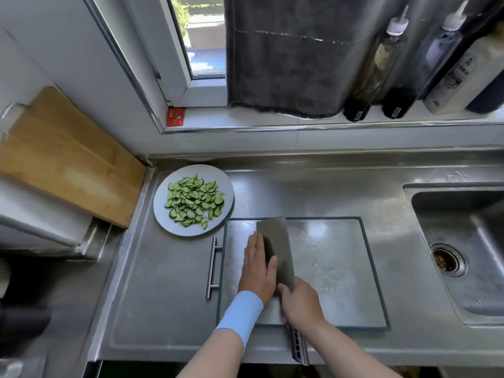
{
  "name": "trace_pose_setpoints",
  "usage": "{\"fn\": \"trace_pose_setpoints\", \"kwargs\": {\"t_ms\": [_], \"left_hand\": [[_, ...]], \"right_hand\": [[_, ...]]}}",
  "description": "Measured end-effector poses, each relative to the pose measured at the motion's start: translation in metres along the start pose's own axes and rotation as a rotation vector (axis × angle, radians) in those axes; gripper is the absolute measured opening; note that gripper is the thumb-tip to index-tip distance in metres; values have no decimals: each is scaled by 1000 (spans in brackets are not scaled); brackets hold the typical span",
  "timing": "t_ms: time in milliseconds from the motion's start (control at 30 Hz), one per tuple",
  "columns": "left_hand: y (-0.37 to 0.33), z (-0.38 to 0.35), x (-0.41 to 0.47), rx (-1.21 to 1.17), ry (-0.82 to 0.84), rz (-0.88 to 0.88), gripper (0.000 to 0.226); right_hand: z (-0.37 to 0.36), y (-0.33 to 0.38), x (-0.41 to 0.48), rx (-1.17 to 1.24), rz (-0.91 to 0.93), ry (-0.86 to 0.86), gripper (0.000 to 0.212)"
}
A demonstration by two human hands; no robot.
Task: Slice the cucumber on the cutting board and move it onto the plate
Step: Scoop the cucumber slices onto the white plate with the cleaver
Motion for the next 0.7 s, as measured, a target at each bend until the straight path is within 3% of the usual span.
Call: {"fn": "trace_pose_setpoints", "kwargs": {"t_ms": [267,367,533,700], "left_hand": [[-3,13,8,85,50,-74,60],[-15,14,8,183,79,-139,58],[-66,8,10,314,65,-267,56],[-141,-26,9,409,105,-426,76]], "right_hand": [[-14,10,0,86,54,56,22],[-4,10,-4,239,57,70,23],[37,5,-22,397,61,21,16],[95,-20,-54,497,98,-96,19]]}}
Point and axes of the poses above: each hand's wrist, its own x-axis towards the middle knuckle, its own z-axis out of the back of the hand, y = z × x, the point moved 5 cm from there along x, towards the middle knuckle, and after that the axes turned 12 degrees about y, right-handed, at the moved point
